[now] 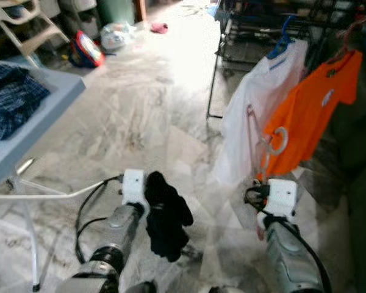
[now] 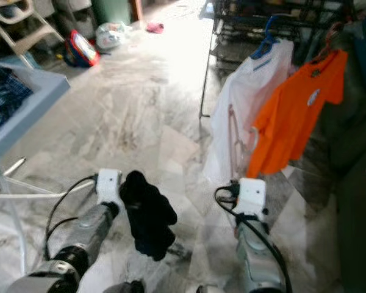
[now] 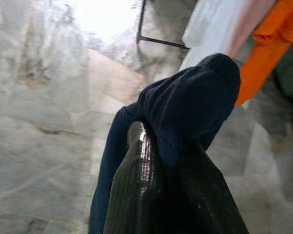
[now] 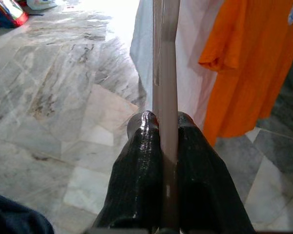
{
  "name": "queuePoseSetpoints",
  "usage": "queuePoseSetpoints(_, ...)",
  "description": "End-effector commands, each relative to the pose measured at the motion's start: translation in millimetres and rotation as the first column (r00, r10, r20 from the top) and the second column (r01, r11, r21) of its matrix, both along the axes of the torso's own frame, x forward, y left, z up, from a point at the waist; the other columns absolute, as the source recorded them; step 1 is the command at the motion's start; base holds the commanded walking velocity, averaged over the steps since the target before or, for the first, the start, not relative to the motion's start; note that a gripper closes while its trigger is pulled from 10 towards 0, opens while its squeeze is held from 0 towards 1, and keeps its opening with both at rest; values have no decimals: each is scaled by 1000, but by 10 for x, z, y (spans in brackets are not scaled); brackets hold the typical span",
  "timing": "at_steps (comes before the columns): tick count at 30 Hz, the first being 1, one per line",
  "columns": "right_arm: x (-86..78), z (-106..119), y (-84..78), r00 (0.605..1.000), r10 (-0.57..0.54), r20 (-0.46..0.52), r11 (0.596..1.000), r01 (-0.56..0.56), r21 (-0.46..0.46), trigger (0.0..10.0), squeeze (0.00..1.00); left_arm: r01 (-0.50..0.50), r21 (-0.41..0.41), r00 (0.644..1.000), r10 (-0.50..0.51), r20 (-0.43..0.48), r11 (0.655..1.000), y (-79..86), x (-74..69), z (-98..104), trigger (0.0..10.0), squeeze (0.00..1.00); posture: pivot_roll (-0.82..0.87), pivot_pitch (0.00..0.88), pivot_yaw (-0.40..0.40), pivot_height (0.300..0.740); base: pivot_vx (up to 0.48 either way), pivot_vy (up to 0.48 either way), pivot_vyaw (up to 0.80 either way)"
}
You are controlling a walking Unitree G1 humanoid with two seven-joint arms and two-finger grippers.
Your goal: Hang hanger
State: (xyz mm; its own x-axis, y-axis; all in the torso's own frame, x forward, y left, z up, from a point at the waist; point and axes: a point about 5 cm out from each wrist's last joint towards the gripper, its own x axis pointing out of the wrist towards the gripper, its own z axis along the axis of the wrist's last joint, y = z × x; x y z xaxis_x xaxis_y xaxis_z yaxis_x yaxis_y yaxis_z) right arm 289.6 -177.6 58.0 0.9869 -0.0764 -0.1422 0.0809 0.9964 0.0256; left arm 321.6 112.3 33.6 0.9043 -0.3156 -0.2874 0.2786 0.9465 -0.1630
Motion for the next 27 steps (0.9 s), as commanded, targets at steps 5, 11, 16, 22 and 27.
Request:
queuePoseSetpoints(5, 0, -36, 82, 1000, 9, -16, 1000, -8, 28, 10000, 0, 18, 13, 1000, -18, 12, 1000, 76, 20, 25, 10000, 0, -69, 147, 29, 740, 0, 352, -365)
queuePoseSetpoints(11, -36, -77, 118, 999, 17, -27, 999, -16, 31, 10000, 0, 23, 20, 1000, -23, 7, 1000, 81, -9, -6, 10000, 0, -73, 152, 32, 740, 0, 420, -745)
queuePoseSetpoints(16, -35, -76, 104, 999, 16, -28, 1000, -15, 23, 10000, 0, 46, 16, 999, -46, 6, 999, 10, -17, -9, 10000, 0, -85, 153, 31, 740, 0, 349, -800)
queuePoseSetpoints(22, -45, -61, 55, 1000, 8, -21, 1000, -8, 11, 10000, 0, 52, 10, 999, -52, 5, 999, -23, -22, -12, 10000, 0, -95, 157, 30, 740, 0, 341, -505)
queuePoseSetpoints(27, -73, -75, 59, 1000, 9, -24, 1000, -9, 8, 10000, 0, 54, 12, 999, -54, 1, 998, -24, -37, -27, 10000, 0, -97, 164, 28, 740, 0, 298, 0)
